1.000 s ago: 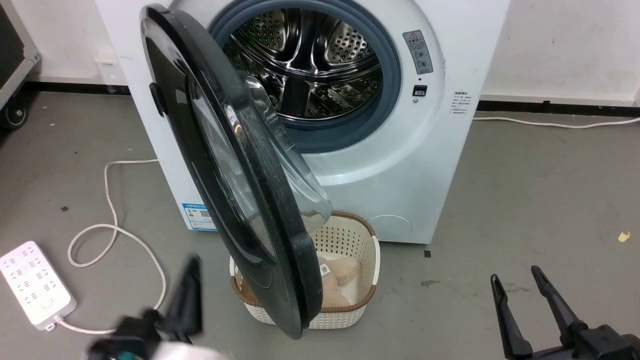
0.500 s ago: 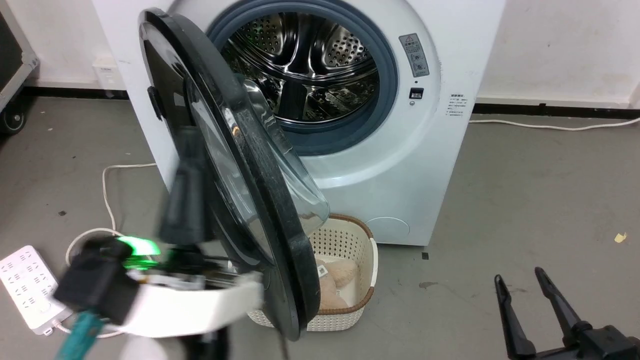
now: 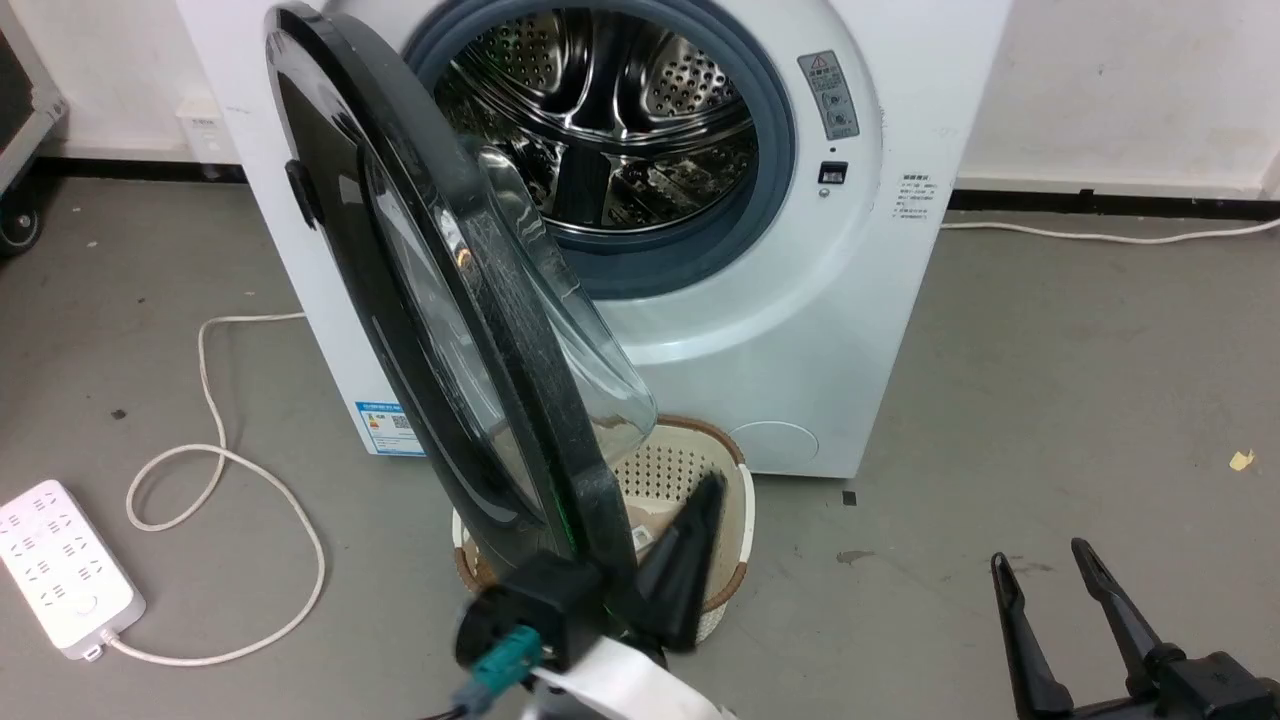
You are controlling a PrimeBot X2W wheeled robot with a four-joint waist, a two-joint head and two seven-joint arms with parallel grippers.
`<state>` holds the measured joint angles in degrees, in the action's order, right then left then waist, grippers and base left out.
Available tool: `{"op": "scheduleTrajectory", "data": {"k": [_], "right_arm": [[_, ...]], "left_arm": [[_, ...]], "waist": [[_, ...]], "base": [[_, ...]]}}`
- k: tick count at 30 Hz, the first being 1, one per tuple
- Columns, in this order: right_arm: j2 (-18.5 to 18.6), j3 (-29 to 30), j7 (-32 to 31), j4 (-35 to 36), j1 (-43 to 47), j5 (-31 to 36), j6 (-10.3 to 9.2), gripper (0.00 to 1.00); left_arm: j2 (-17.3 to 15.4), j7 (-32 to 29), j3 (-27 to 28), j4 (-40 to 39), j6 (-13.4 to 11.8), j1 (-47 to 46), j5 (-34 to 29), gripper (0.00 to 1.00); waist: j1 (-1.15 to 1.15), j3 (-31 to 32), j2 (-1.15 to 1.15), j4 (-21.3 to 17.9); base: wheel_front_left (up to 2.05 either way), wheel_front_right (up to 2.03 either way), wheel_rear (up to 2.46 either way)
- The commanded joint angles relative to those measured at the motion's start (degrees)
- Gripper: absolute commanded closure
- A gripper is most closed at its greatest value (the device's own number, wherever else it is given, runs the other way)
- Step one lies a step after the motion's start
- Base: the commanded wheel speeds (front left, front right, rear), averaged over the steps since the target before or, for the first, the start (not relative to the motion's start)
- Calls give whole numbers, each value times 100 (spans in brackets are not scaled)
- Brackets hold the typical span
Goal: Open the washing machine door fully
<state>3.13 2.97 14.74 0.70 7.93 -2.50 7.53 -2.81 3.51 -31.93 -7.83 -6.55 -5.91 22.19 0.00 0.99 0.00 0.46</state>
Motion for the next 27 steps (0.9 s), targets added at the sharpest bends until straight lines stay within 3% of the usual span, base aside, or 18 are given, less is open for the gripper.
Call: {"op": "scheduleTrajectory", "data": {"k": [1, 10, 15, 20, 27], "right_arm": [[-25, -5, 26, -16, -5, 17, -4, 0], [-25, -44, 26, -72, -35, -3, -4, 0], [-25, -60, 26, -115, -4, -38, -4, 0], [-25, -97, 26, -148, 58, -56, -4, 0], [-25, -54, 26, -235, 145, -81, -4, 0]], "left_arm": [[-8, 29, -27, 86, -7, 32, 49, 100], [-7, 405, 110, 1417, -177, -187, 333, 100], [-45, 662, 284, 1875, -147, -208, 439, 100], [-149, 771, 304, 1968, -123, -125, 430, 100], [-386, 722, 303, 1703, -250, 164, 360, 100]], "waist": [[0, -11, 0, -3], [0, -79, 0, -7], [0, -72, 0, 100], [0, -20, 0, 408], [0, 52, 0, 1155]], "base": [[0, 0, 0], [0, 0, 0], [0, 0, 0], [0, 0, 0], [0, 0, 0]]}}
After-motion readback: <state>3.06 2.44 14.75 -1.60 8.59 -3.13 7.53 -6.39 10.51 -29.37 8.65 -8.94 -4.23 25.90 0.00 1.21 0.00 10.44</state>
